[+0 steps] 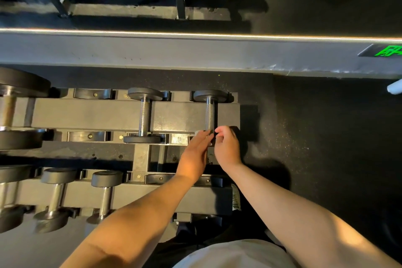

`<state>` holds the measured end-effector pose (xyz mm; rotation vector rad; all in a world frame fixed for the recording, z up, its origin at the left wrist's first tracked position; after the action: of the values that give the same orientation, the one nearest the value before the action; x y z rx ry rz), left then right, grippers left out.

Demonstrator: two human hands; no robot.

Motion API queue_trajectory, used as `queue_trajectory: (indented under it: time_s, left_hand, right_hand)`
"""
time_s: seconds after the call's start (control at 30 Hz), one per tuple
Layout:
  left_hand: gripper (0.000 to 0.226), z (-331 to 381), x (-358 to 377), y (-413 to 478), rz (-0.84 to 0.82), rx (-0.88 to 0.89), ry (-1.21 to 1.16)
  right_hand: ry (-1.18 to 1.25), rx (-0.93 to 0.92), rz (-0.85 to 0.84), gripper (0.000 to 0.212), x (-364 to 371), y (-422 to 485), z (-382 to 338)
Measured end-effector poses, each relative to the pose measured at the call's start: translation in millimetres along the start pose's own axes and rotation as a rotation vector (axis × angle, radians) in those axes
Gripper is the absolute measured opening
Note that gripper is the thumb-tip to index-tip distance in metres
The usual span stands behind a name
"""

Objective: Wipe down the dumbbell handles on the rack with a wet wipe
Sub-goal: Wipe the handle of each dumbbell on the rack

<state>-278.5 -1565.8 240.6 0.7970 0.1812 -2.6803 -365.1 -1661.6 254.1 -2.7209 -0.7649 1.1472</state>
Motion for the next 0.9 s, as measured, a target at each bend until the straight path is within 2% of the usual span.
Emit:
queue_trajectory:
  time_s: [0.07,0.2,0.27,0.33,0.43,0.5,0.57,0.63,0.73,0.9]
  left_hand:
    - [0.042,3.3,-6.1,2.3,0.107,-0.102,-0.218]
    - [0.027,-12.9,-6.8,14.3,0.247,-0.530,-0.569]
    - [0.028,-26.0,-9.0,21.5,0.257,-0.697,-0.593]
    - [0.031,-35.9,-13.1,29.7,0.229,-0.775,-0.508]
    - [0.033,-47.2,-14.9,41.5,0.185,-0.797,-0.365]
    - [0.033,-49.5,-16.0,48.4,0.207,-0.774,-0.370]
    - [0.033,-45.9,-19.1,56.4,0.259,-0.723,-0.403]
    - [0.034,-37.6,-22.2,69.5,0.334,-0.670,-0.469]
    - [0.031,-25.9,-13.1,94.4,0.378,-0.738,-0.797]
    - [0.038,-21.5,-5.6,108.5,0.321,-0.793,-0.792]
  right_hand:
    - [-0.035,0.006,-0.047,0.017,3.0,6.5,-1.3]
    - [-0.106,0.018,-0.110,0.019,9.1,16.3,-2.2]
    - [-0.105,0.048,-0.131,0.021,10.2,18.6,0.2]
    - [-0.094,0.082,-0.163,0.027,10.8,20.9,1.7]
    - [-0.044,0.138,-0.196,0.050,8.8,26.6,0.4]
    - [0.016,0.185,-0.229,0.069,8.1,29.4,0.3]
    - [0.060,0.189,-0.262,0.078,10.2,31.7,1.7]
    - [0.081,0.176,-0.291,0.079,13.7,33.7,4.1]
    - [0.100,0.169,-0.309,0.076,19.1,35.6,7.2]
    - [0.090,0.162,-0.291,0.071,23.5,37.5,10.3]
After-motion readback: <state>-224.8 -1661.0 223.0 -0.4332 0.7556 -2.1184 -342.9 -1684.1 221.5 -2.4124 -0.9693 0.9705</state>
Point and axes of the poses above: each hand's wrist, its own y-axis towards the middle knuckle, its own x-axis out of the palm, z = x × y, the point moved 5 cm from there along y, towards the middle knuckle, and after that the axes turned 14 degrees about -y, right-handed, at the moved point
